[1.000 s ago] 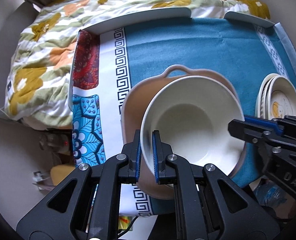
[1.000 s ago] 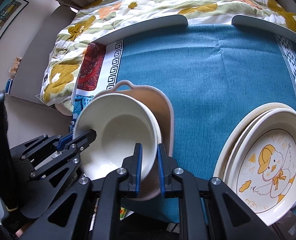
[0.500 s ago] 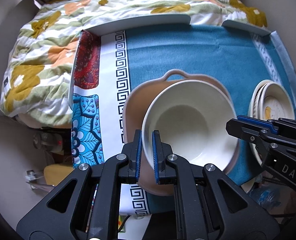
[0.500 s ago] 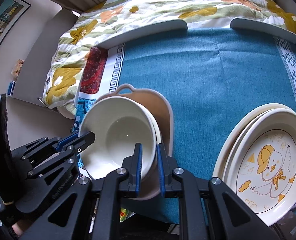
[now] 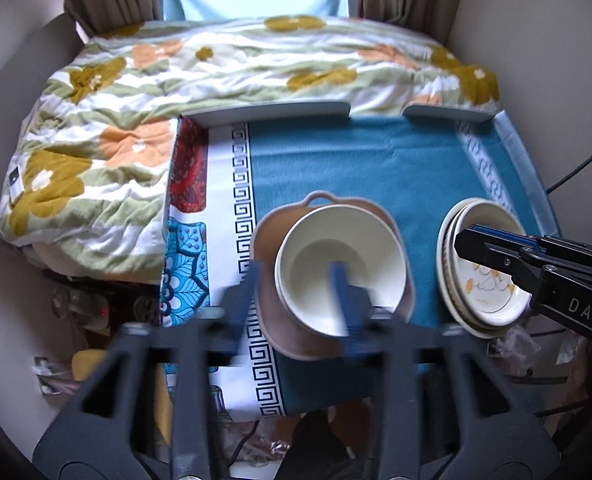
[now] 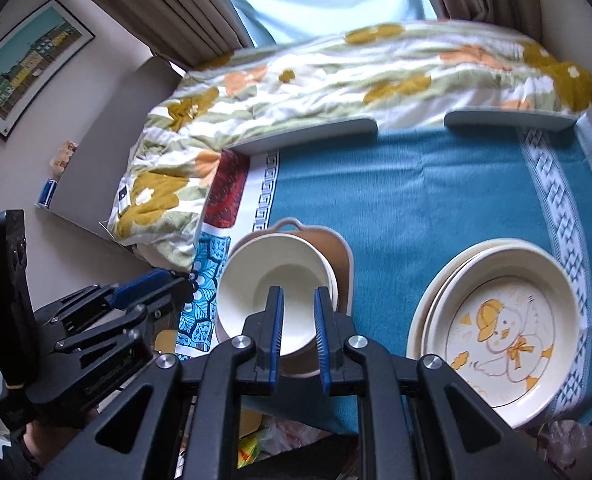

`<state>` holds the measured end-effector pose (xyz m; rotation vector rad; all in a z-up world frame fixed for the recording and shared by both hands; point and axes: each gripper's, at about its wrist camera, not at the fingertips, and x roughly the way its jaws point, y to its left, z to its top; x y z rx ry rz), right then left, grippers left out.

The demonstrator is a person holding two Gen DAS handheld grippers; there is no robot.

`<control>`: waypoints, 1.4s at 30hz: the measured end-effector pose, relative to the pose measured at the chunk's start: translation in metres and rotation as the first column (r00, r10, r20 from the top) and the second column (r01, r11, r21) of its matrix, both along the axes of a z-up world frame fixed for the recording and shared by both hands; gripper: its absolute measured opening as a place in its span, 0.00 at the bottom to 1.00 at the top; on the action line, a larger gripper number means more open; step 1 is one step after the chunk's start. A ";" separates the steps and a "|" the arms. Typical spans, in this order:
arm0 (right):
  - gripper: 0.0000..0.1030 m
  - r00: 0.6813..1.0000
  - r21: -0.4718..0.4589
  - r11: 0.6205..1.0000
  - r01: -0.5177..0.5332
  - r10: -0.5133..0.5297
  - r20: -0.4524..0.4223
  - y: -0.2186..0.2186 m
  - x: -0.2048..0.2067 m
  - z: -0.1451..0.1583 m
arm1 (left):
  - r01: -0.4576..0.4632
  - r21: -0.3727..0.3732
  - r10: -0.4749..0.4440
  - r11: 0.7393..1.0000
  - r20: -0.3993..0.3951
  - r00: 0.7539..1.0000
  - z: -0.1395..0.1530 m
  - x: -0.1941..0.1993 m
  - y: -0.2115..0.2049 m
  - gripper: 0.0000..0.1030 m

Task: Organize plates and bowls
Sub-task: 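Open both tools to release the white bowl and lift away, then grasp the mauve basin rim with the left tool while the right tool grips its opposite rim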

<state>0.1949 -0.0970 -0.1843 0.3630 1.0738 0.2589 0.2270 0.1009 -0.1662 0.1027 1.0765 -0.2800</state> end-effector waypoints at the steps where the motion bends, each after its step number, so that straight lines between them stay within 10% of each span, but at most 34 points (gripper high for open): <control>1: 0.38 1.000 -0.015 1.000 -0.004 0.004 0.026 -0.001 -0.005 0.005 | -0.003 -0.007 0.003 1.000 0.021 1.000 0.005 -0.005 0.001 0.77; 4: 0.82 0.997 -0.028 0.999 -0.019 0.021 0.076 -0.001 -0.015 0.013 | -0.018 -0.006 0.018 1.000 0.081 0.997 0.017 -0.019 0.003 0.87; 7: 0.93 0.990 -0.053 0.998 -0.030 0.037 0.138 -0.004 -0.025 0.021 | -0.033 -0.010 0.034 0.999 0.099 0.995 0.023 -0.028 0.000 0.87; 10: 0.93 0.965 -0.100 0.994 -0.041 0.066 0.255 -0.010 -0.042 0.036 | -0.060 -0.034 0.064 0.998 0.142 0.988 0.034 -0.043 0.001 0.88; 16: 0.93 0.989 -0.183 0.982 -0.051 0.076 0.130 -0.025 -0.048 0.023 | -0.104 0.022 0.098 0.994 0.200 0.975 0.032 -0.063 0.007 1.00; 27: 0.92 0.996 -0.274 0.959 -0.078 0.063 -0.064 -0.010 -0.027 -0.049 | -0.130 0.014 0.130 0.991 -0.061 0.990 -0.061 -0.039 0.033 1.00; 30: 0.78 0.990 -0.283 0.953 -0.108 0.077 -0.116 0.000 -0.015 -0.066 | -0.120 0.027 0.122 0.992 -0.098 0.988 -0.076 -0.027 0.035 0.99; 42: 0.50 0.958 -0.292 0.935 -0.204 0.129 -0.256 0.030 0.018 -0.107 | -0.007 0.076 0.024 0.997 -0.225 0.974 -0.123 0.009 0.019 0.58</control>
